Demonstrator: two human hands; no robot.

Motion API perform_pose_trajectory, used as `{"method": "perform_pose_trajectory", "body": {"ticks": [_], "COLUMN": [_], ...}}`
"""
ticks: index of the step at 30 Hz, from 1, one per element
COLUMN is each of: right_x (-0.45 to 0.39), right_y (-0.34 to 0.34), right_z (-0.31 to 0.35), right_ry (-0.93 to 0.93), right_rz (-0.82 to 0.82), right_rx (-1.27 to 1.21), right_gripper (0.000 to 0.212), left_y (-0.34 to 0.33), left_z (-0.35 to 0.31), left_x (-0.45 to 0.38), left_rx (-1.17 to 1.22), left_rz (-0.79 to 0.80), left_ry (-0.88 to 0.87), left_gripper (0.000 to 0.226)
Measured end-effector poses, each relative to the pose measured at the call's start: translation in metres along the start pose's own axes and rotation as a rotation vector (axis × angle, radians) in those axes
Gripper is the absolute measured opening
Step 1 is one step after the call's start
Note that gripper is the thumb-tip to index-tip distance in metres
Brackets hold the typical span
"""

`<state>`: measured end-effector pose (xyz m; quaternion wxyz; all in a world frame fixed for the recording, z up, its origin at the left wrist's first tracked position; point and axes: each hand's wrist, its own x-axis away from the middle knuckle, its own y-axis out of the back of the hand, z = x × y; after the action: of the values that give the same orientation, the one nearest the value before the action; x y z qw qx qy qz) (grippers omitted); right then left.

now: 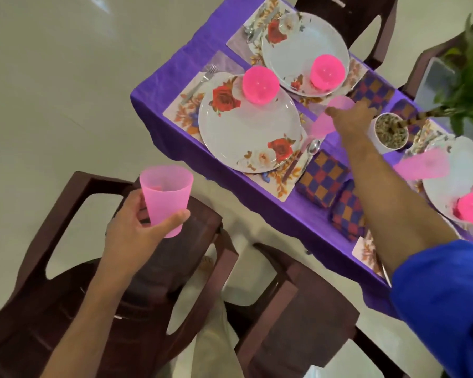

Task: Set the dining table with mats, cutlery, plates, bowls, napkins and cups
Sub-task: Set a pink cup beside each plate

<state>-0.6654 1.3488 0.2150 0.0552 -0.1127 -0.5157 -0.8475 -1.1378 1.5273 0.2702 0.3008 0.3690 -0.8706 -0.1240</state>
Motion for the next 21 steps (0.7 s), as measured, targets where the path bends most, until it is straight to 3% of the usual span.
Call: {"method": "perform_pose_trajectory", "body": {"ticks": [4,5,8,14,21], "right_x": [-0.024,-0.021,-0.018,-0.015,-0.016], "right_y": [0.004,0.009,0.017,0.019,0.017], "right_z": [0.000,0.003,0.005,0.006,0.018], "right_ry": [-0.034,-0.044,-0.046,-0.003,0.131], "right_rz": [0.077,0.076,0.107,0.090,0.181], "right_rx": [-0.015,-0.049,-0.075,-0.182,-0.043], "right_gripper": [0.121,0.120,0.089,0.088,0.083], "left_y": [-0.002,-0.002,-0.004,-0.010,-0.022], "left_z": [-0.001,-0.001,0.001,0.003,0.004], "left_x": [-0.005,-0.005,-0.004,0.001,0.005], "left_rx": [0.013,0.018,0.021,0.036,0.033], "left_rz": [0.000,-0.001,0.005,0.005,0.007], "left_ry": [0.018,0.022,0.022,0.033,0.062], "left_gripper": [0.076,0.075,0.076,0.079,0.071]}}
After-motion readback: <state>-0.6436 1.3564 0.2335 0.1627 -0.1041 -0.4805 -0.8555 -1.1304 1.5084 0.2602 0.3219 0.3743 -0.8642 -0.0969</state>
